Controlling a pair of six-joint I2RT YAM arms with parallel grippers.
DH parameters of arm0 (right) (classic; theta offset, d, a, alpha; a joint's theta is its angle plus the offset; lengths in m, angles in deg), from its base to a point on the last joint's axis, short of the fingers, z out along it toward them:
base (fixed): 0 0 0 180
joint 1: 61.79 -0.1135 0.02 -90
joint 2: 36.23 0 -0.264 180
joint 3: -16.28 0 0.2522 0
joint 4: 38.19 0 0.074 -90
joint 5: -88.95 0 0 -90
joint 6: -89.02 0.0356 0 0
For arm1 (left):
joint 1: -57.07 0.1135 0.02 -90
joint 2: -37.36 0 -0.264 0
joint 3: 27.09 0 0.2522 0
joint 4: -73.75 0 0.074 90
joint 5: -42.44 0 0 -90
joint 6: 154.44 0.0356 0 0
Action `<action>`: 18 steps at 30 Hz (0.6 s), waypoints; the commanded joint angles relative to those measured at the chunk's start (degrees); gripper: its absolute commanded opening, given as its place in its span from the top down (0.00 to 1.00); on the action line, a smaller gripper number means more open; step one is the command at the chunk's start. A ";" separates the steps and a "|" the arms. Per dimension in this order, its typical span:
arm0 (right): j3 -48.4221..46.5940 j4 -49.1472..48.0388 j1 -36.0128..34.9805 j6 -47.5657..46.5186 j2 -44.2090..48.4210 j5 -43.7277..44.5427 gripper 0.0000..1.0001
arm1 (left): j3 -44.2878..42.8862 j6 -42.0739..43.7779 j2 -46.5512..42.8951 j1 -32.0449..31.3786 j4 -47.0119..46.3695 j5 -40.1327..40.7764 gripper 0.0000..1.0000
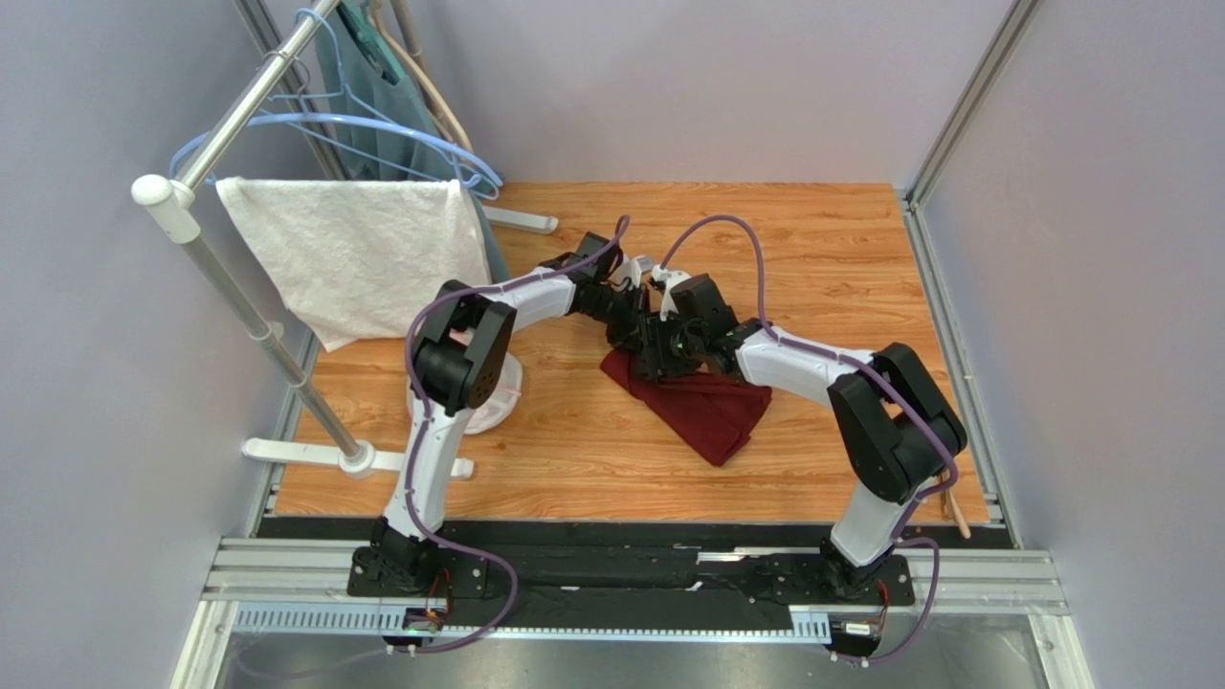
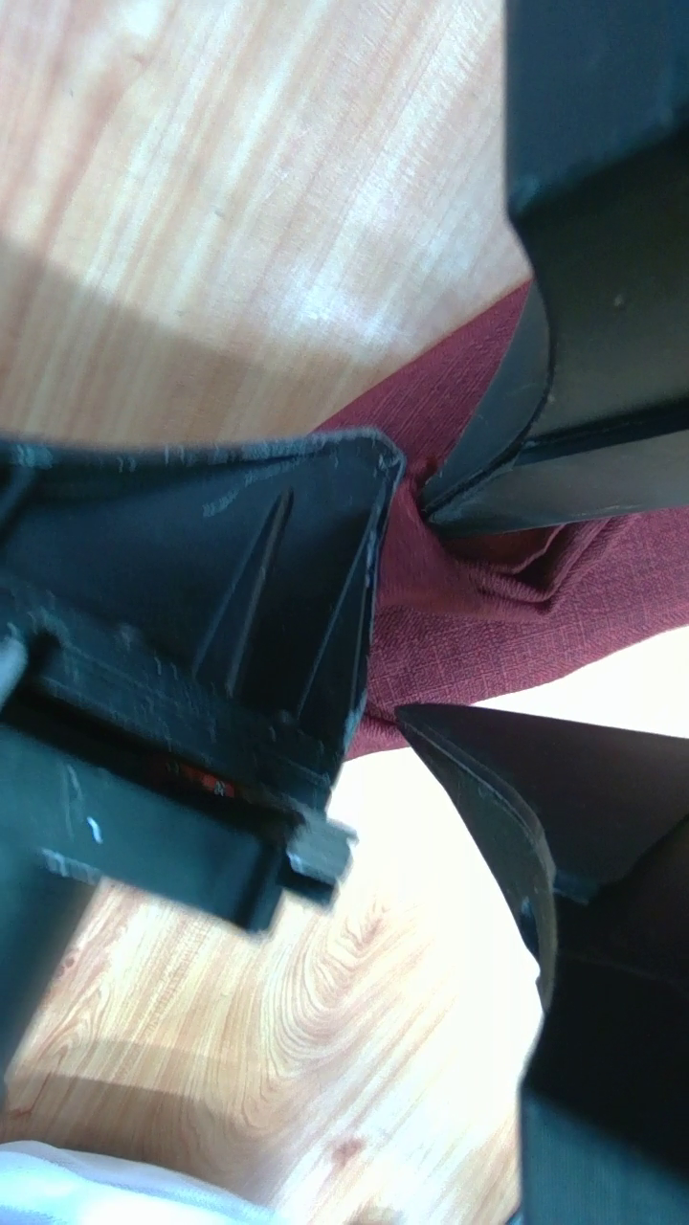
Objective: Fold the napkin into a case and place the utensils inside
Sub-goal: Fold the 2/3-rectangle-folded napkin at the center of the board.
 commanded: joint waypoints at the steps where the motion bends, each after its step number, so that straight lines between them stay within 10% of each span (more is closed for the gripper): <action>1: -3.26 2.75 1.30 3.96 2.27 -0.43 0.48 | 2.23 4.05 -6.03 -0.37 0.61 -1.05 0.93; 18: -0.80 18.12 20.02 13.02 8.70 -9.40 0.41 | 7.77 3.70 -8.49 0.25 -3.26 -1.41 0.97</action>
